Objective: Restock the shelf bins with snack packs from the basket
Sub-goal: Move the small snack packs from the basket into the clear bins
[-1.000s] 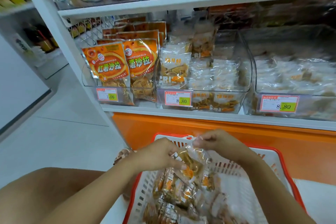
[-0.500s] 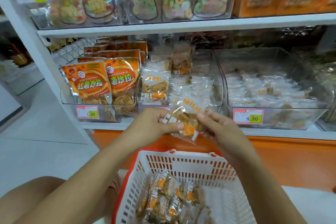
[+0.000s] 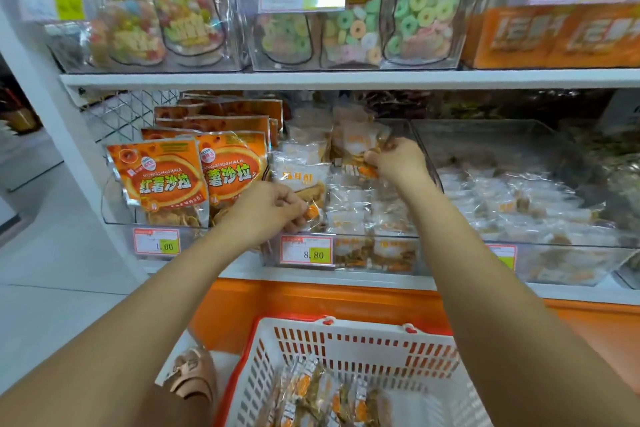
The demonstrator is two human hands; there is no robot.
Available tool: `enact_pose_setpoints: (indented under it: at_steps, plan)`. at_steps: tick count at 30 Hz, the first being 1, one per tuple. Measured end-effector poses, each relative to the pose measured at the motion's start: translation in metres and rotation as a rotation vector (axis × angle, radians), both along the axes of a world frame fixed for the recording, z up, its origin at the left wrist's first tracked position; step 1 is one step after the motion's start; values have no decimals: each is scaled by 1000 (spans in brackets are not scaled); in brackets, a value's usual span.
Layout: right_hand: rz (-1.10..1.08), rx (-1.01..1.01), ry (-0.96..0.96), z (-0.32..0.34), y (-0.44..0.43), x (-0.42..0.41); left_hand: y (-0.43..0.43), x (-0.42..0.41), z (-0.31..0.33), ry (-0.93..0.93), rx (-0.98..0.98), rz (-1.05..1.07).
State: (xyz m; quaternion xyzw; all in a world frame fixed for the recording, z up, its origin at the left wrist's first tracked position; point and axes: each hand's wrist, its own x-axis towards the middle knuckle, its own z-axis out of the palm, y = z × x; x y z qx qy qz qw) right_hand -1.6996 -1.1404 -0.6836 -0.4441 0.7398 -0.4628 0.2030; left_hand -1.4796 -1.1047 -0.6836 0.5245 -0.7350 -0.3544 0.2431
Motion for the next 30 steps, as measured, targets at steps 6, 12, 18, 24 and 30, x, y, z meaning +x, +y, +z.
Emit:
enact_pose_setpoints:
  at_steps: [6, 12, 18, 24, 30]
  plan:
    - [82, 206, -35, 14, -49, -8, -8, -2, -2, 8, 15, 9]
    - [276, 346, 150, 11, -70, -7, -14, -5, -3, -7, 12, -7]
    - [303, 199, 47, 19, -73, -23, -13, -8, -1, -14, 15, 0]
    - [369, 133, 31, 12, -76, -24, -12, -7, 0, -4, 25, -9]
    - [361, 198, -18, 1, -75, -18, -12, -7, 1, -5, 36, -6]
